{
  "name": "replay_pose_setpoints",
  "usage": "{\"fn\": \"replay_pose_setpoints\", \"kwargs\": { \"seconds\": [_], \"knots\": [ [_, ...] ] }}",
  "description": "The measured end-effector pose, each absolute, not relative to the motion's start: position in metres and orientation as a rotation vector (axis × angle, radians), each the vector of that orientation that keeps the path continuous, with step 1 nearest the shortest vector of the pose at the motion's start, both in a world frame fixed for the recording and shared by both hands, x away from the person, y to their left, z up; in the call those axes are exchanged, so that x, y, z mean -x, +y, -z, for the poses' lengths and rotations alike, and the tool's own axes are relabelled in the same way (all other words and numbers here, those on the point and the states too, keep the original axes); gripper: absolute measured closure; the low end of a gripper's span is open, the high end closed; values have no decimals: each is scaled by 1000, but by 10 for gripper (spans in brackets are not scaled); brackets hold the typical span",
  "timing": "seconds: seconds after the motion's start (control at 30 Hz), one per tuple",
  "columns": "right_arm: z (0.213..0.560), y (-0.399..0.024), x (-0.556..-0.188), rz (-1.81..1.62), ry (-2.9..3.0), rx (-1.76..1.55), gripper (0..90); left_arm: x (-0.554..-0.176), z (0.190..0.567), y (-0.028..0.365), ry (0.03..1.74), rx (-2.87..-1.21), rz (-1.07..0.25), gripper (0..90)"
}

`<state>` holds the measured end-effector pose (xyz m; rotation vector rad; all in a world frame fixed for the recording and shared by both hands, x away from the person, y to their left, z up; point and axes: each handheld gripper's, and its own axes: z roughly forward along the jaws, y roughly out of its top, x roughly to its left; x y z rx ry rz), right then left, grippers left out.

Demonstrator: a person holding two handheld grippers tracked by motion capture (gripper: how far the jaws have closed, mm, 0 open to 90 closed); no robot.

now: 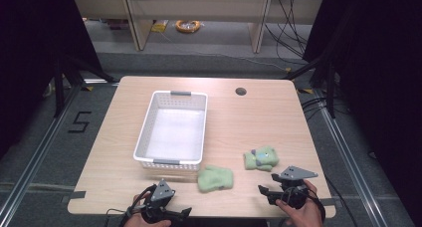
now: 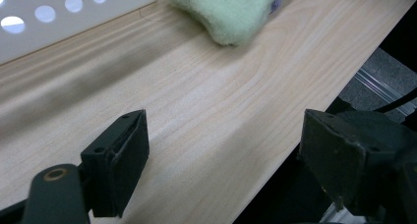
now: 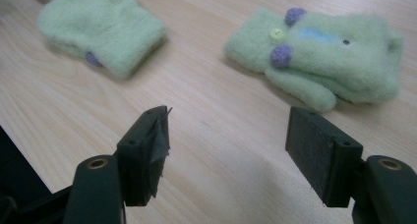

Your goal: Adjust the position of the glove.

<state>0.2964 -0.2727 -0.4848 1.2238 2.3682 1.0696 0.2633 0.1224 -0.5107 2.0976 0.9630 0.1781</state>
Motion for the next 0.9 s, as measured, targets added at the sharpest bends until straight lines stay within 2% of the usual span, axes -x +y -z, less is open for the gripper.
{"fn": "replay_pose_setpoints", "kwargs": {
  "seconds": [0.4, 0.7, 0.9],
  "knots": [
    [482, -259, -297, -1135, 2410, -1120, 444, -265, 508, 116, 949, -2086, -189, 197],
    [475, -248, -305, -1166, 2400, -1038, 453, -269, 506, 111, 962, -2076, -160, 199],
    [474, -241, -309, -1179, 2411, -1029, 453, -274, 505, 107, 936, -2094, -195, 199]
  ]
}}
